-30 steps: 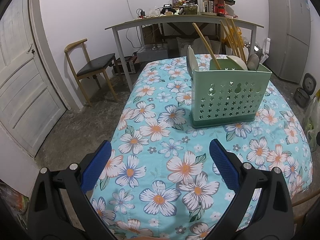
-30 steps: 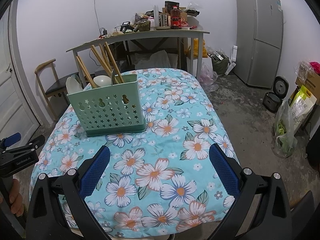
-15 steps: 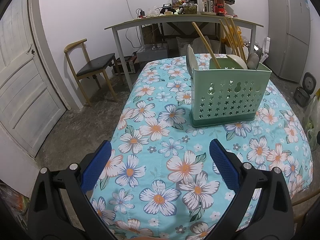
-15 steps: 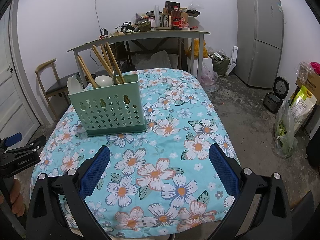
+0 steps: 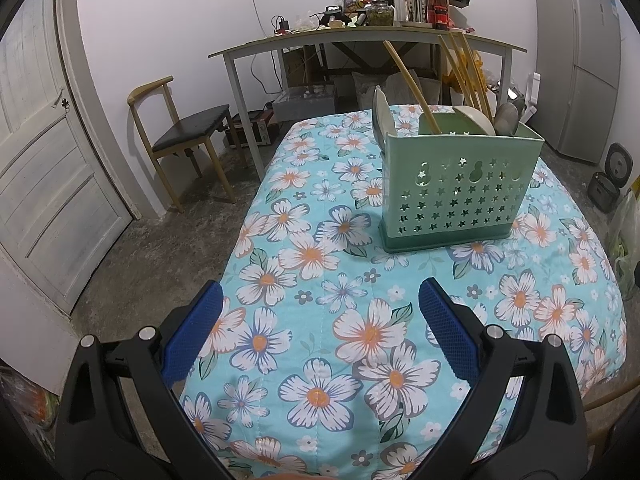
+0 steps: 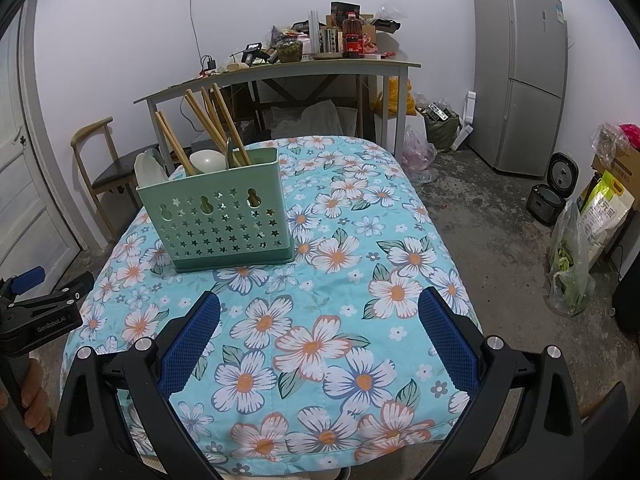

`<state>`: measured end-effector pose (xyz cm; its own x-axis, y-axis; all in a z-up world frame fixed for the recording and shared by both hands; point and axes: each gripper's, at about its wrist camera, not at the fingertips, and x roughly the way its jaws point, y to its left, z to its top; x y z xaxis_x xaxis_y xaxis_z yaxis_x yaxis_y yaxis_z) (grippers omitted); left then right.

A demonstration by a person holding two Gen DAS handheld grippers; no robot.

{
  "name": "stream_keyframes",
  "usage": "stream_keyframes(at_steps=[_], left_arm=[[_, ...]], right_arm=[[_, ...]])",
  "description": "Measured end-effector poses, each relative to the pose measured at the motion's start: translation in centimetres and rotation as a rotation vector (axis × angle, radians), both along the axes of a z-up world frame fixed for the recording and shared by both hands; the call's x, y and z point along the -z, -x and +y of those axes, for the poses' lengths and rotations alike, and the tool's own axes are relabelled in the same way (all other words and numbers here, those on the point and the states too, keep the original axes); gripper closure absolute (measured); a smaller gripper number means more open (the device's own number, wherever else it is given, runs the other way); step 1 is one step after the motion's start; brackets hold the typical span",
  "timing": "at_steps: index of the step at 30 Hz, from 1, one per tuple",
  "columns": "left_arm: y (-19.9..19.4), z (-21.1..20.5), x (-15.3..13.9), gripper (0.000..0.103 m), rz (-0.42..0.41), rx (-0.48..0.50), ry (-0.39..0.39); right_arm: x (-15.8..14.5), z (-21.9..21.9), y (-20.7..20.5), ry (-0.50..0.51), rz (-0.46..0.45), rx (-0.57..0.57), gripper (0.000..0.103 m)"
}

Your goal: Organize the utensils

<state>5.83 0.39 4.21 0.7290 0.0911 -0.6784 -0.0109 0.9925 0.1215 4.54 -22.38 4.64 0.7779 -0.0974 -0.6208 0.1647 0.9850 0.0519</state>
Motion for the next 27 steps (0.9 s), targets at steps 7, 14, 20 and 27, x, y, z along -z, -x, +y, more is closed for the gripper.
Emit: stream_keyframes(at_steps=[7, 14, 20, 27], left_arm=[[-0.02, 0.02, 0.06, 0.008, 0.002, 0.001, -0.001], [-0.13, 0.02, 0.08, 0.008, 0.001, 0.002, 0.000], [-0.05, 0.00, 0.06, 0.008, 0.002, 0.002, -0.001], [-0.11, 0.02, 0.10, 0.008, 0.003, 0.003, -0.001]], right_arm=[[-0.01, 0.06, -0.06, 0.000, 0.001, 0.000, 0.006], [-0.03, 0.12, -0.08, -0.001, 0.000, -0.001, 0.006], [-0.04, 0.14, -0.09, 0.000, 0.001, -0.001, 0.007], [-0.09, 0.25, -0.13, -0.004, 0.000, -0.004, 0.006]])
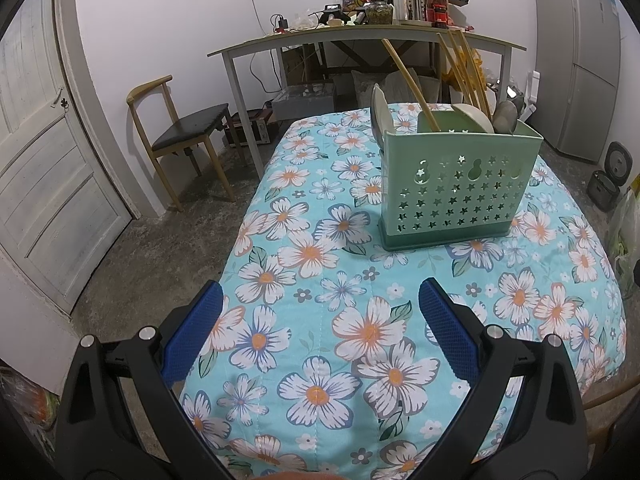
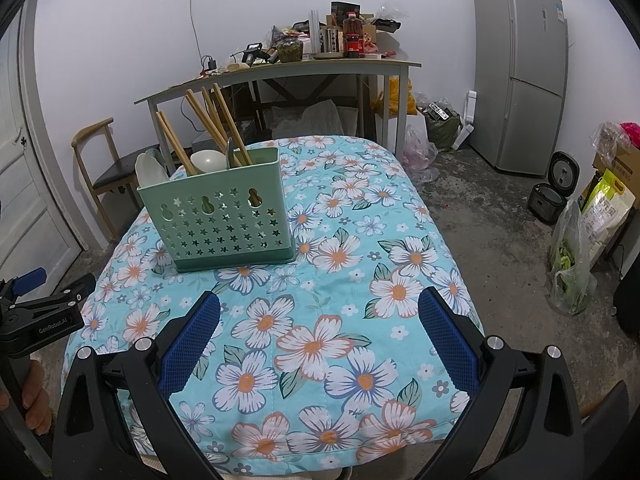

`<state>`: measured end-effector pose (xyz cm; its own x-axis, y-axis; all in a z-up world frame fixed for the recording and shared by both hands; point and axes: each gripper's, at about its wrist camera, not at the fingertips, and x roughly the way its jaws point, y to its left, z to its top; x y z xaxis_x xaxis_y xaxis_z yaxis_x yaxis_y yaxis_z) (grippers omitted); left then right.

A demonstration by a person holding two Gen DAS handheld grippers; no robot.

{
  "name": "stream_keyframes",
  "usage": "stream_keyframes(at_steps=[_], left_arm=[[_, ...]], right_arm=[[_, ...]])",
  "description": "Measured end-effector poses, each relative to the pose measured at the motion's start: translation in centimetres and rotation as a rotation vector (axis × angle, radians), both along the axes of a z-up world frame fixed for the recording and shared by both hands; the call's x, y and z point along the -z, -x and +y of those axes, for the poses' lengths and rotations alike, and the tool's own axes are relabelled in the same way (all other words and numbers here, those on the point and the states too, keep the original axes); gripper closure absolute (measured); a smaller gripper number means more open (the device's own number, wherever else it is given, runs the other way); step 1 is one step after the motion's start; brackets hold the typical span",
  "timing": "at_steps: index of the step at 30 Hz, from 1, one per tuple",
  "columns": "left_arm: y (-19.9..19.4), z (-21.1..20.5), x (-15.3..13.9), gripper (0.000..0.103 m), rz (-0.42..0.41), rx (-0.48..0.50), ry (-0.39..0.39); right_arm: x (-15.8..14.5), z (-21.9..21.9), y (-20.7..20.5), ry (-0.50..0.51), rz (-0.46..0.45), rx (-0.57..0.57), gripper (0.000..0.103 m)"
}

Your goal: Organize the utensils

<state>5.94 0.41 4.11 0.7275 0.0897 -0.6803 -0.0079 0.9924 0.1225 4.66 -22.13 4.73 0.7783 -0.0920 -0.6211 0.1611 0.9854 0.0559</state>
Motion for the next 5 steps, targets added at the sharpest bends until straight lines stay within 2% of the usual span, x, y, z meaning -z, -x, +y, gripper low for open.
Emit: stream_keyframes(at_steps=[5], left_arm=[[-0.05, 0.05, 0.10, 0.008, 0.002, 0.000, 0.000]], right_arm=[[0.09, 0.19, 0.05, -0.002, -0.004, -0.005, 0.006]])
